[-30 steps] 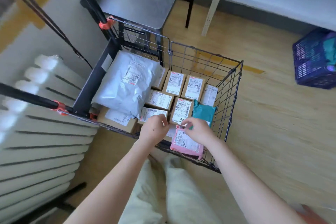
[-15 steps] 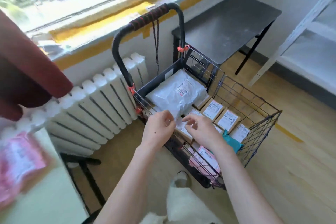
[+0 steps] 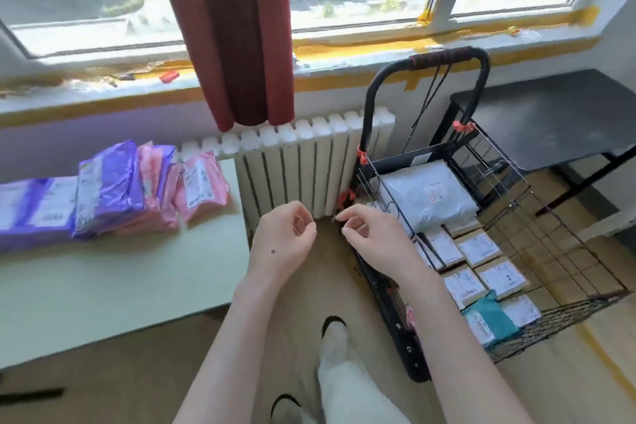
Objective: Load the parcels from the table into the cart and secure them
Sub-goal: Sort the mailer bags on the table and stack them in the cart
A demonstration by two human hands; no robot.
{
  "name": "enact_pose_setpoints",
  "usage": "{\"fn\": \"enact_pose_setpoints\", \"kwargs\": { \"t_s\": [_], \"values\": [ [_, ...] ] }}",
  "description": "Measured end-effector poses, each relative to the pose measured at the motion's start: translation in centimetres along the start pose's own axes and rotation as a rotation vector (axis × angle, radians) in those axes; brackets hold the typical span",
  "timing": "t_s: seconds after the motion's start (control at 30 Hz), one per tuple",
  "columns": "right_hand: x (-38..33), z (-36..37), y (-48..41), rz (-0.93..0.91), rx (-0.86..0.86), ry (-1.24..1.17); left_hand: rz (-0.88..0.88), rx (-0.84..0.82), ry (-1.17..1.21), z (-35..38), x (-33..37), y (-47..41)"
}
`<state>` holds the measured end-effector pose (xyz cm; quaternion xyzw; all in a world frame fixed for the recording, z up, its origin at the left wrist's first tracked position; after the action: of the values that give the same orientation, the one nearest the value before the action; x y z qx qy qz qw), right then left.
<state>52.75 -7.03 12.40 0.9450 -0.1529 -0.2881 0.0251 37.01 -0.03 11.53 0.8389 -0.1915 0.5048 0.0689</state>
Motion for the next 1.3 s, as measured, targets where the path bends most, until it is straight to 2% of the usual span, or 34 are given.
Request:
{"fn": "enact_pose_setpoints", "kwargs": {
  "t_s": [0.37, 0.97, 1.3],
  "values": [
    [-12.7, 5.5, -3.5, -0.293, -0.146, 0.045, -0.141, 0.309, -0.010, -12.0, -4.4, 3.2],
    [-27.8, 14.4, -16.6, -0.611, -0.364, 0.015, -0.320, 0.664, -0.001, -24.9, -12.7, -2.9],
    [-36.0, 22.5, -20.0, -0.612, -0.509, -0.053, -0.480, 0.791, 0.034, -33.9, -20.4, -2.8]
  ]
}}
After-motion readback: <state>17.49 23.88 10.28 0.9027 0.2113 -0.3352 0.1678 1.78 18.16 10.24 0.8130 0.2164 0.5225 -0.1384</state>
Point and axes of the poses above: each hand's wrist, its own y-axis away from the middle knuckle, its own z-axis out of the palm, x = y × z, the point moved 2 cm from there along -y, towards the middle knuckle, and after that the axes turned 13 degrees about y, right-handed, at the moved point
